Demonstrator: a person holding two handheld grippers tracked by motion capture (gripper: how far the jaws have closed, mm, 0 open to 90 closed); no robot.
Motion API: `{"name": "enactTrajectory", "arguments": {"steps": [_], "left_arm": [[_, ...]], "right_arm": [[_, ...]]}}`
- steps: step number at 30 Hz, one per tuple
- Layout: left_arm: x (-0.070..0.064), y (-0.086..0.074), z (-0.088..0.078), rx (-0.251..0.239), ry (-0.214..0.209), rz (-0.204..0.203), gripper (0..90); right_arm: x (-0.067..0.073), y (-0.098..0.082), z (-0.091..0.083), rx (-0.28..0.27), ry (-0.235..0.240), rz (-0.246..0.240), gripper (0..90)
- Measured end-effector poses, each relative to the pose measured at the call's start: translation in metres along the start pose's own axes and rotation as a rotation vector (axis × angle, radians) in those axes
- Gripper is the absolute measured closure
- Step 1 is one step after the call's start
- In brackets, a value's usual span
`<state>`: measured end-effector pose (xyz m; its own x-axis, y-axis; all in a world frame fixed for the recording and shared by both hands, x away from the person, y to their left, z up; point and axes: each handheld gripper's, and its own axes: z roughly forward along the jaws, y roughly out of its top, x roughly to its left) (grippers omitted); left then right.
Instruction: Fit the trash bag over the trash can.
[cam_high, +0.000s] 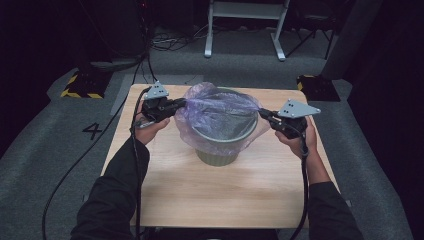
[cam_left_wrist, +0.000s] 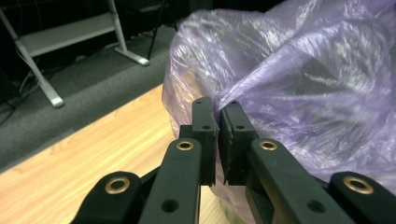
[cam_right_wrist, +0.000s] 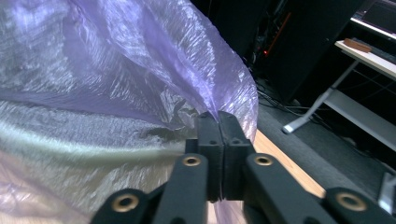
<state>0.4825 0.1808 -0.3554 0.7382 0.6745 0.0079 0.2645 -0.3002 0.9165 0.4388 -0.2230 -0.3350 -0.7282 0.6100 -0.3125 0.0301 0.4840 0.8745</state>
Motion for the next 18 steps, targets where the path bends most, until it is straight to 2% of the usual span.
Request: {"name": "enactTrajectory", "arguments": {"steps": [2, 4, 8, 10, 12, 14, 16, 17, 18], "left_arm": [[0.002, -0.003, 0.006, 0.0, 0.0, -0.026, 85.2], [0.005, -0.005, 0.009, -0.002, -0.004, -0.043, 85.1], [0.008, -0.009, 0.019, 0.032, 0.003, -0.045, 84.2], [0.009, -0.01, 0.023, 0.047, 0.011, -0.042, 84.1], [0.009, -0.011, 0.027, 0.051, 0.005, -0.051, 83.3], [0.01, -0.013, 0.03, 0.068, 0.008, -0.048, 83.2], [0.011, -0.015, 0.033, 0.074, -0.001, -0.07, 83.0], [0.011, -0.015, 0.034, 0.075, -0.001, -0.081, 82.9], [0.011, -0.016, 0.036, 0.081, -0.001, -0.082, 82.7]], "right_arm": [[-0.002, 0.001, 0.004, 0.001, -0.016, 0.015, 90.0], [-0.007, 0.0, 0.008, -0.001, -0.033, 0.058, 90.0], [-0.017, -0.003, 0.015, 0.002, -0.051, 0.157, 90.0], [-0.021, -0.005, 0.019, 0.014, -0.069, 0.19, 90.0], [-0.024, -0.006, 0.024, 0.03, -0.079, 0.204, 90.0], [-0.023, -0.006, 0.03, 0.051, -0.096, 0.189, 90.0], [-0.024, -0.008, 0.037, 0.069, -0.099, 0.203, 90.0], [-0.025, -0.009, 0.041, 0.08, -0.096, 0.207, 90.0], [-0.026, -0.011, 0.045, 0.081, -0.072, 0.229, 90.0]]}}
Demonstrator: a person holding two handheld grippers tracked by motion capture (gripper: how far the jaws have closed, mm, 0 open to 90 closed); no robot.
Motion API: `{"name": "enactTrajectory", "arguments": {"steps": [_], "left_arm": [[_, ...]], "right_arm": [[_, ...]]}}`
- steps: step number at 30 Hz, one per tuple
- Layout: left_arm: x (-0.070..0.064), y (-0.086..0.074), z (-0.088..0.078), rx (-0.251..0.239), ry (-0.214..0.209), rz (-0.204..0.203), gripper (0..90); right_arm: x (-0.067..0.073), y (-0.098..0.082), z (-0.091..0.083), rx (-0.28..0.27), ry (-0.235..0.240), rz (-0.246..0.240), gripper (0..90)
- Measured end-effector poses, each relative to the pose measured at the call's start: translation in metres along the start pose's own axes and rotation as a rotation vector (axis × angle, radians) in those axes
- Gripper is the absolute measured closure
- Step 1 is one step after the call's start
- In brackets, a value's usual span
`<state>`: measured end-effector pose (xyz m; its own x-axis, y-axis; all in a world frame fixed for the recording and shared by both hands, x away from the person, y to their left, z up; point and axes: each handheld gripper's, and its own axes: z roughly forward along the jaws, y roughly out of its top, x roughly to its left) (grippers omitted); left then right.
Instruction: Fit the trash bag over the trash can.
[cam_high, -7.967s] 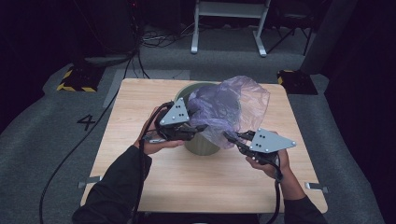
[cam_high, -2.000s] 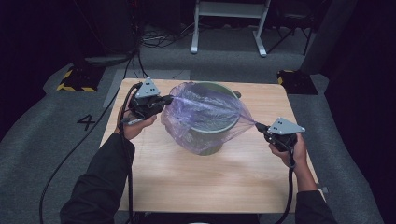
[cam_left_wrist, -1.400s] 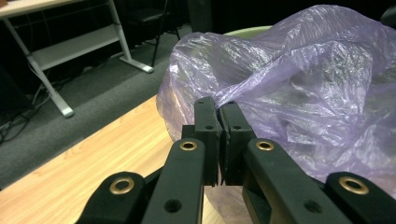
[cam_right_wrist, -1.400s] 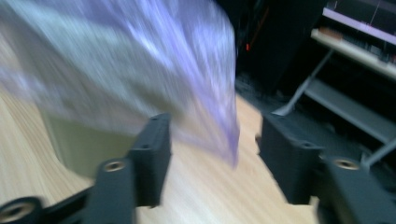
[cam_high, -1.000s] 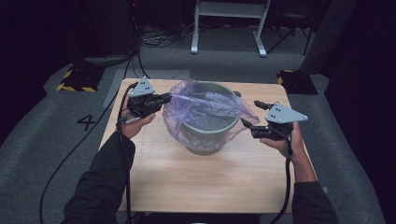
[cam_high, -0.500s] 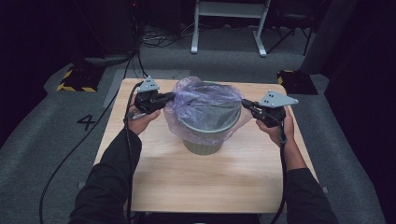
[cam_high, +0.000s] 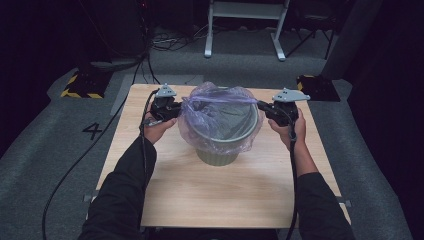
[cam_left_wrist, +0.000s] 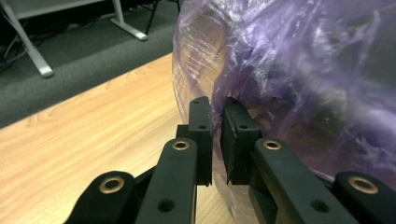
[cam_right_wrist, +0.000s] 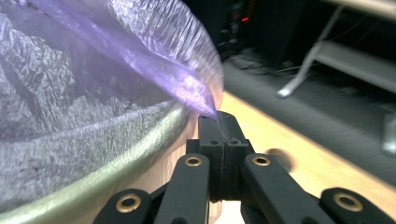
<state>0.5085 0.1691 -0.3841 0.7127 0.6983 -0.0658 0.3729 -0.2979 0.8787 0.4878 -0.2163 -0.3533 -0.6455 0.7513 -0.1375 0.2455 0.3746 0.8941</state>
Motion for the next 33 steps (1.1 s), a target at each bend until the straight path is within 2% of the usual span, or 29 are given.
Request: {"name": "enactTrajectory", "arguments": {"steps": [1, 3, 5, 7, 9, 11, 14, 16, 19, 23, 25, 26, 28, 30, 32, 33], "left_arm": [[0.0, -0.001, 0.001, 0.002, -0.003, -0.002, 82.4], [0.0, -0.003, 0.002, -0.003, -0.015, -0.012, 82.3], [-0.001, -0.006, 0.004, 0.013, -0.017, -0.006, 82.5], [0.0, -0.009, 0.004, 0.013, -0.018, -0.015, 82.5], [0.002, -0.012, 0.004, 0.009, -0.018, -0.027, 81.9], [0.004, -0.013, 0.005, 0.017, 0.003, -0.037, 79.0], [0.005, -0.01, 0.002, 0.01, 0.042, -0.048, 62.8], [0.005, -0.008, -0.007, -0.018, 0.044, -0.044, 46.9], [0.004, -0.007, -0.026, -0.057, 0.074, -0.026, 33.0], [-0.002, -0.008, -0.058, -0.119, 0.066, -0.005, 23.1], [-0.01, -0.01, -0.073, -0.136, 0.058, 0.047, 21.2], [-0.014, -0.012, -0.079, -0.146, 0.052, 0.065, 20.2], [-0.019, -0.017, -0.09, -0.166, 0.008, 0.08, 19.5], [-0.025, -0.023, -0.095, -0.151, -0.027, 0.087, 18.5], [-0.032, -0.029, -0.098, -0.143, -0.057, 0.104, 16.8], [-0.035, -0.032, -0.1, -0.146, -0.07, 0.108, 16.6]], "right_arm": [[-0.002, -0.002, 0.003, 0.002, 0.021, 0.023, 90.0], [-0.005, -0.005, 0.009, 0.014, 0.031, 0.053, 90.0], [-0.008, -0.009, 0.011, 0.011, 0.043, 0.088, 90.0], [-0.009, -0.011, 0.012, 0.014, 0.053, 0.1, 90.0], [-0.008, -0.012, 0.014, 0.025, 0.045, 0.09, 90.0], [-0.006, -0.012, 0.017, 0.028, 0.043, 0.085, 90.0], [-0.006, -0.01, 0.019, 0.033, 0.024, 0.091, 90.0], [-0.006, -0.008, 0.019, 0.034, -0.009, 0.08, 90.0], [-0.009, -0.008, 0.012, 0.007, -0.027, 0.091, 90.0], [-0.015, -0.009, 0.003, -0.015, -0.05, 0.107, 90.0], [-0.014, -0.009, -0.003, -0.038, -0.042, 0.104, 89.3], [-0.012, -0.01, -0.007, -0.05, -0.04, 0.096, 86.8], [-0.009, -0.01, -0.014, -0.06, -0.043, 0.067, 72.0], [-0.007, -0.011, -0.021, -0.074, -0.038, 0.056, 62.3], [-0.003, -0.011, -0.027, -0.055, -0.038, -0.013, 52.3], [0.0, -0.012, -0.031, -0.039, -0.067, -0.049, 47.4]]}}
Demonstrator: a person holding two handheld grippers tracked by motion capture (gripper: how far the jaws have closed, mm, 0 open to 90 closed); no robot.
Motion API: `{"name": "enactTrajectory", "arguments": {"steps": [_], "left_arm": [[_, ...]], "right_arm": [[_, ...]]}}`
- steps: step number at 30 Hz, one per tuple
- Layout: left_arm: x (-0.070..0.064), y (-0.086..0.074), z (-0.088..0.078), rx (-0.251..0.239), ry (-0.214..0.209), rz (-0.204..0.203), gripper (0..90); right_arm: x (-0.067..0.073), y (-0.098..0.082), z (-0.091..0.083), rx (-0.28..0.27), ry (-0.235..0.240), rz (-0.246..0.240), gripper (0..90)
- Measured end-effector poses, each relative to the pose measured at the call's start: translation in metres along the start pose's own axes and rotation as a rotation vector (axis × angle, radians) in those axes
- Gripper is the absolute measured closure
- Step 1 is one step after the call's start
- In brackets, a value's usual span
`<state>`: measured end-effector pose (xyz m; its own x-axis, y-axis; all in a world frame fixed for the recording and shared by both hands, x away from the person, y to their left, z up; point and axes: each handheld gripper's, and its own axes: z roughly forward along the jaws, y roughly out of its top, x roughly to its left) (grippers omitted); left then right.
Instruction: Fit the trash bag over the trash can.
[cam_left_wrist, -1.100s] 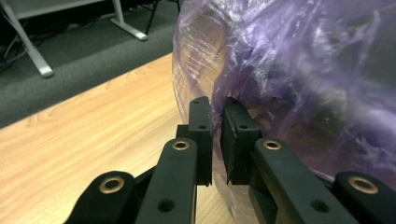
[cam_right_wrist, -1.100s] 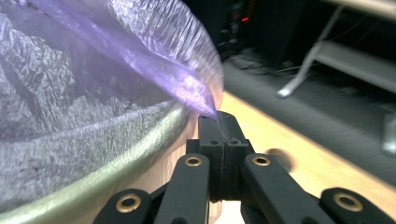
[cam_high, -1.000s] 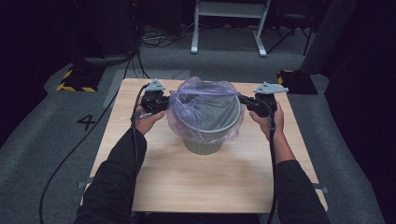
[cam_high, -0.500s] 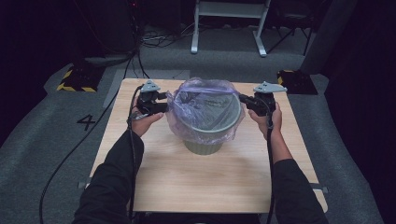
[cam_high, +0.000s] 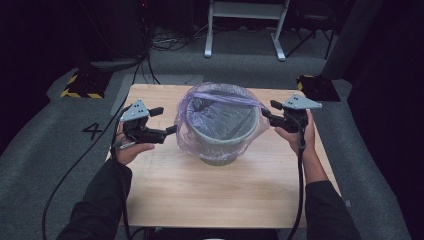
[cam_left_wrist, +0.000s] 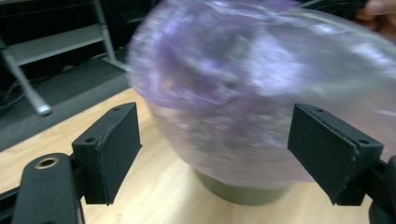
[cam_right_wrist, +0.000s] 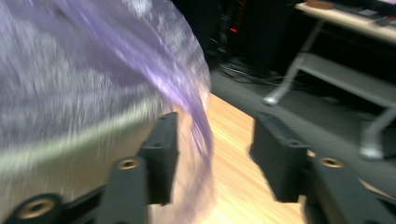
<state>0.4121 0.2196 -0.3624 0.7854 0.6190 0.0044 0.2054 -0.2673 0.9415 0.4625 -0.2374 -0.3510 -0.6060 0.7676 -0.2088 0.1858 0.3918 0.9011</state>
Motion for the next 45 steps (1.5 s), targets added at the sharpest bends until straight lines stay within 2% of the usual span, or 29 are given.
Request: {"name": "enactTrajectory", "arguments": {"steps": [2, 4, 5, 7, 9, 10, 12, 14, 15, 19, 22, 23, 25, 27, 29, 30, 31, 33, 36, 41, 42, 45], "left_arm": [[-0.005, -0.004, -0.004, -0.012, -0.033, -0.005, 16.3], [-0.008, -0.006, -0.005, -0.019, -0.045, -0.006, 16.1], [-0.01, -0.006, -0.005, -0.017, -0.05, -0.008, 16.2], [-0.015, -0.006, -0.003, -0.001, -0.049, -0.001, 16.3], [-0.019, -0.007, 0.001, 0.025, -0.039, 0.014, 17.8], [-0.019, -0.007, 0.003, 0.031, -0.04, 0.022, 21.3], [-0.019, -0.008, 0.007, 0.036, -0.012, 0.017, 31.4], [-0.017, -0.01, 0.01, 0.045, -0.017, 0.015, 40.1], [-0.017, -0.01, 0.012, 0.051, 0.005, 0.015, 47.4], [-0.013, -0.013, 0.021, 0.071, 0.012, 0.015, 65.0], [-0.012, -0.014, 0.026, 0.07, 0.003, 0.028, 74.5], [-0.012, -0.014, 0.027, 0.07, 0.006, 0.036, 76.9], [-0.01, -0.013, 0.03, 0.069, -0.005, 0.036, 81.3], [-0.01, -0.013, 0.033, 0.07, -0.009, 0.042, 85.1], [-0.009, -0.013, 0.036, 0.071, -0.012, 0.055, 88.5], [-0.009, -0.013, 0.038, 0.069, -0.005, 0.06, 89.1], [-0.008, -0.013, 0.04, 0.067, -0.006, 0.056, 89.6], [-0.004, -0.014, 0.044, 0.069, -0.014, 0.048, 89.8], [-0.002, -0.016, 0.05, 0.081, -0.028, 0.046, 90.0], [0.0, -0.027, 0.057, 0.09, -0.032, 0.046, 90.0], [0.0, -0.03, 0.058, 0.09, -0.048, 0.045, 90.0], [0.0, -0.039, 0.067, 0.122, -0.055, 0.044, 90.0]], "right_arm": [[0.003, -0.002, -0.007, 0.017, -0.028, -0.038, 39.1], [0.003, -0.004, -0.013, 0.026, -0.066, -0.067, 32.2], [0.002, -0.005, -0.016, 0.025, -0.069, -0.075, 29.7], [0.003, -0.005, -0.023, 0.01, -0.053, -0.094, 24.1], [0.008, -0.008, -0.031, -0.013, -0.005, -0.136, 23.9], [0.013, -0.01, -0.035, -0.018, 0.017, -0.163, 23.2], [0.022, -0.015, -0.039, -0.013, 0.048, -0.221, 22.2], [0.033, -0.022, -0.042, -0.011, 0.082, -0.26, 21.6], [0.038, -0.025, -0.042, -0.005, 0.095, -0.275, 21.2], [0.054, -0.032, -0.037, -0.015, 0.113, -0.297, 21.7], [0.062, -0.036, -0.03, -0.016, 0.079, -0.31, 22.6], [0.064, -0.036, -0.027, -0.016, 0.07, -0.3, 24.6], [0.066, -0.036, -0.023, -0.015, 0.044, -0.313, 31.6], [0.067, -0.037, -0.018, -0.003, 0.008, -0.343, 47.5], [0.069, -0.037, -0.012, 0.019, -0.033, -0.371, 56.8], [0.069, -0.037, -0.009, 0.023, -0.05, -0.375, 66.3], [0.069, -0.037, -0.007, 0.023, -0.057, -0.376, 73.3], [0.066, -0.038, -0.004, 0.019, -0.039, -0.36, 88.5], [0.063, -0.041, -0.002, 0.016, -0.009, -0.335, 90.0], [0.06, -0.057, -0.002, 0.06, 0.059, -0.323, 90.0], [0.059, -0.06, -0.002, 0.069, 0.073, -0.322, 90.0], [0.056, -0.068, 0.0, 0.089, 0.112, -0.307, 90.0]]}}
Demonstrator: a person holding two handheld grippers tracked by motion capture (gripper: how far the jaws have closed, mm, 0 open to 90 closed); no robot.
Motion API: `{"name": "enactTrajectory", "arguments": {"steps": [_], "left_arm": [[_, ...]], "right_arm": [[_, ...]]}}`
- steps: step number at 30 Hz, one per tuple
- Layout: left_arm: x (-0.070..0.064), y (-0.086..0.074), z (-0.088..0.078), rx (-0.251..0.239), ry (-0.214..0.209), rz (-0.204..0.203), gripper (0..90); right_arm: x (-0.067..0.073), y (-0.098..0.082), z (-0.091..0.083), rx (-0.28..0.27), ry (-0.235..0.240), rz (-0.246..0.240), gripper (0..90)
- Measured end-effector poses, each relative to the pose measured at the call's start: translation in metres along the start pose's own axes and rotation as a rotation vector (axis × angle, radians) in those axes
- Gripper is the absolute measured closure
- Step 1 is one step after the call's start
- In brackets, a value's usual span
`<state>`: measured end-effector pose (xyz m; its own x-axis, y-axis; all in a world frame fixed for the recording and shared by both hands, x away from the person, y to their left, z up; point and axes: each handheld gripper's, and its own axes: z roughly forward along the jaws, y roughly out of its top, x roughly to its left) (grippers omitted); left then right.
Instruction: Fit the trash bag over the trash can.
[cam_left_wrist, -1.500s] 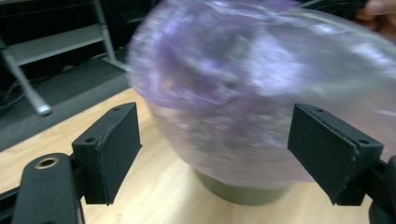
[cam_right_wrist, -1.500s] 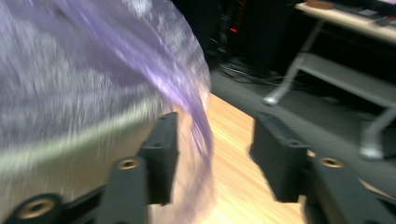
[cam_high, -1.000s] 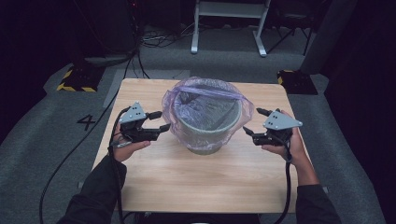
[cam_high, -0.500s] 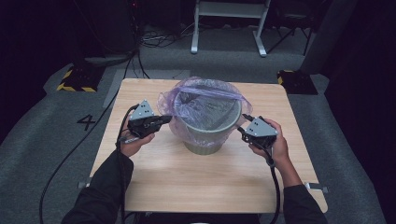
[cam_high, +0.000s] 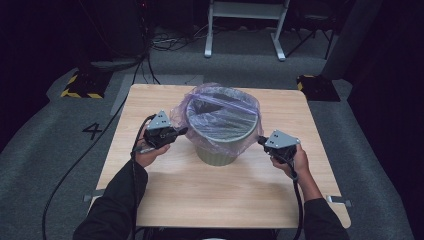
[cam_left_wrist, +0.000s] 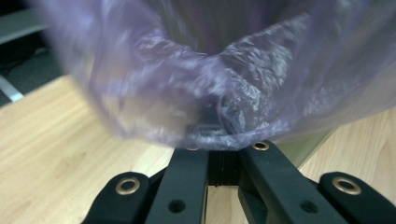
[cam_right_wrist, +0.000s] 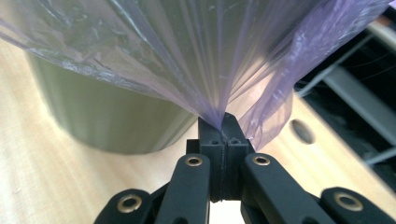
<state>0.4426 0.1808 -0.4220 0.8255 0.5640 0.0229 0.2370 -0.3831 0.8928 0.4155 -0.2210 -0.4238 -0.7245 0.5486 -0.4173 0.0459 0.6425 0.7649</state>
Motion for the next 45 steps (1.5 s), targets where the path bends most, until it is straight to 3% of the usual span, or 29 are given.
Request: {"name": "enactTrajectory", "arguments": {"steps": [4, 9, 11, 12, 15, 17, 19, 22, 24, 27, 30, 33, 36, 38, 40, 42, 45], "left_arm": [[0.0, -0.008, 0.01, 0.032, 0.002, -0.001, 90.0], [0.007, -0.016, 0.023, 0.092, 0.037, -0.005, 90.0], [0.009, -0.019, 0.025, 0.09, 0.046, -0.018, 90.0], [0.009, -0.02, 0.023, 0.081, 0.051, -0.023, 89.9], [0.006, -0.022, 0.015, 0.064, 0.063, -0.033, 73.8], [0.005, -0.024, 0.006, 0.068, 0.092, -0.009, 66.1], [0.005, -0.026, -0.004, 0.072, 0.133, -0.023, 51.4], [0.009, -0.03, -0.02, 0.075, 0.213, -0.037, 39.0], [0.014, -0.033, -0.032, 0.069, 0.206, -0.072, 29.1], [0.02, -0.039, -0.05, 0.023, 0.176, -0.113, 25.1], [0.023, -0.039, -0.065, -0.008, 0.19, -0.118, 22.7], [0.023, -0.035, -0.075, -0.026, 0.23, -0.11, 22.5], [0.027, -0.027, -0.084, -0.07, 0.249, -0.125, 22.4], [0.03, -0.021, -0.089, -0.099, 0.239, -0.131, 22.6], [0.032, -0.012, -0.092, -0.125, 0.228, -0.136, 22.7], [0.031, 0.001, -0.092, -0.142, 0.211, -0.118, 23.3], [0.03, 0.019, -0.087, -0.151, 0.199, -0.077, 25.0]], "right_arm": [[-0.001, -0.008, 0.007, 0.038, 0.027, 0.013, 90.0], [-0.005, -0.017, 0.017, 0.102, 0.036, 0.021, 90.0], [-0.007, -0.019, 0.02, 0.103, 0.034, 0.036, 89.8], [-0.008, -0.019, 0.02, 0.095, 0.037, 0.044, 84.2], [-0.006, -0.016, 0.013, 0.045, 0.029, 0.063, 67.8], [-0.007, -0.015, 0.004, -0.002, 0.048, 0.074, 58.8], [-0.008, -0.013, -0.004, -0.012, 0.041, 0.084, 45.5], [-0.01, -0.013, -0.017, -0.019, 0.04, 0.088, 34.4], [-0.013, -0.014, -0.026, -0.045, 0.037, 0.103, 29.3], [-0.016, -0.015, -0.039, -0.08, 0.02, 0.126, 25.7], [-0.019, -0.018, -0.048, -0.097, -0.005, 0.126, 24.5], [-0.021, -0.025, -0.053, -0.065, -0.05, 0.123, 22.6], [-0.025, -0.036, -0.051, -0.026, -0.06, 0.14, 22.2], [-0.027, -0.044, -0.047, 0.004, -0.053, 0.159, 22.6], [-0.033, -0.049, -0.044, 0.017, -0.041, 0.188, 29.9], [-0.042, -0.05, -0.044, 0.001, -0.048, 0.228, 37.1], [-0.056, -0.043, -0.047, -0.082, -0.1, 0.296, 43.7]]}}
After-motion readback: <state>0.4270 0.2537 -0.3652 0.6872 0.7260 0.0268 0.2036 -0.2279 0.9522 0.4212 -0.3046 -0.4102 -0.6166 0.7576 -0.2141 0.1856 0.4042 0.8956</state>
